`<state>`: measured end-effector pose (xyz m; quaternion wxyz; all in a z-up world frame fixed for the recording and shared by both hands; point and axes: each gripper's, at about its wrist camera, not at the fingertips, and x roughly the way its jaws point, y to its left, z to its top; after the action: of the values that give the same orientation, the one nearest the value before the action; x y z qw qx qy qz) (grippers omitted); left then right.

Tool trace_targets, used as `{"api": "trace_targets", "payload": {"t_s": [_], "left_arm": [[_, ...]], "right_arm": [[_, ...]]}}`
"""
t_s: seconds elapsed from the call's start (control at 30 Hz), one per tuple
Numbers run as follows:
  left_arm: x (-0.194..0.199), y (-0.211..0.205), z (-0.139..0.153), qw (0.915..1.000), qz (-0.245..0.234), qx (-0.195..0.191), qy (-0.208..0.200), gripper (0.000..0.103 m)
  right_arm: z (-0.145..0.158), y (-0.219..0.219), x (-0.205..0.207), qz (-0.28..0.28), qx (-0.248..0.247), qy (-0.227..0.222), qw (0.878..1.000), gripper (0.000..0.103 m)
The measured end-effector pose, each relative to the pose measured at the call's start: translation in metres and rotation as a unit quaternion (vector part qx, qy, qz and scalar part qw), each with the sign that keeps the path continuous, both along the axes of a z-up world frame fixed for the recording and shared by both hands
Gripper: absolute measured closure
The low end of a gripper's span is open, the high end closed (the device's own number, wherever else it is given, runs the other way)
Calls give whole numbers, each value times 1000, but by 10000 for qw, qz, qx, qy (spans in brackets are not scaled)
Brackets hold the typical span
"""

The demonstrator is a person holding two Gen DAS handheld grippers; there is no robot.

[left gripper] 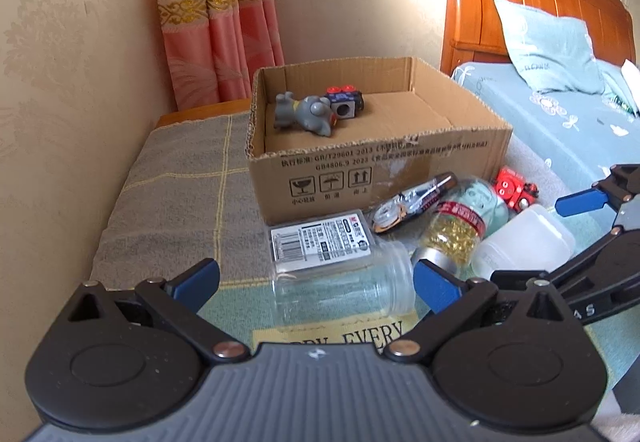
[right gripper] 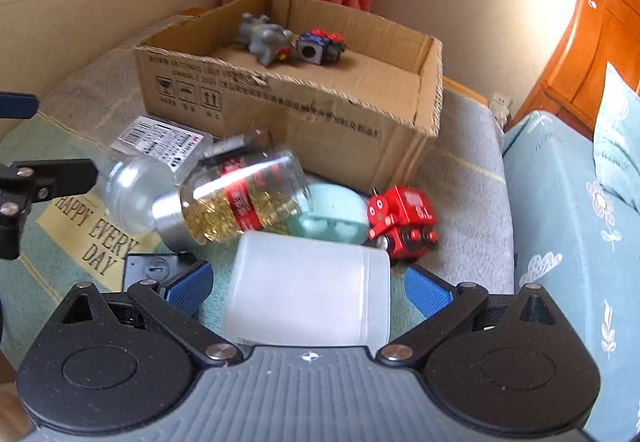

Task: Organize rigid objects
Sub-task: 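Move right tool to white plastic container while left tool approaches clear plastic jar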

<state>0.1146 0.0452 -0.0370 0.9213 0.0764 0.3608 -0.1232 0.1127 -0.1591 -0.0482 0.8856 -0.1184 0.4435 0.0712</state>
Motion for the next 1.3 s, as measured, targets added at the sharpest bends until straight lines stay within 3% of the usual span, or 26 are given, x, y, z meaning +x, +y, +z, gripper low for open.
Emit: {"api": "trace_targets", "payload": {"t_s": [0.37,0.57,0.83,1.03,1.3], "left_arm": [[5,-10,-9,9998,-51,124,119,1],[7,-14,-15,9996,-88,201,186,1],[12,-16,-26,9991,-116,276,303,1],[5,3,-28,9979,40,580,288,1],[13,11,-46,9980,116,275,553,1]], "right_arm": [[-23,-20,-2,-197,110,435,9988,0],[-28,-32,3,-304,551,661,9958,0],[-28,-31,-1,-298,542,577,9964,0],[-27,-31,0,-280,535,586,9965,0],[-27,-31,0,-251,538,548,9967,0]]}}
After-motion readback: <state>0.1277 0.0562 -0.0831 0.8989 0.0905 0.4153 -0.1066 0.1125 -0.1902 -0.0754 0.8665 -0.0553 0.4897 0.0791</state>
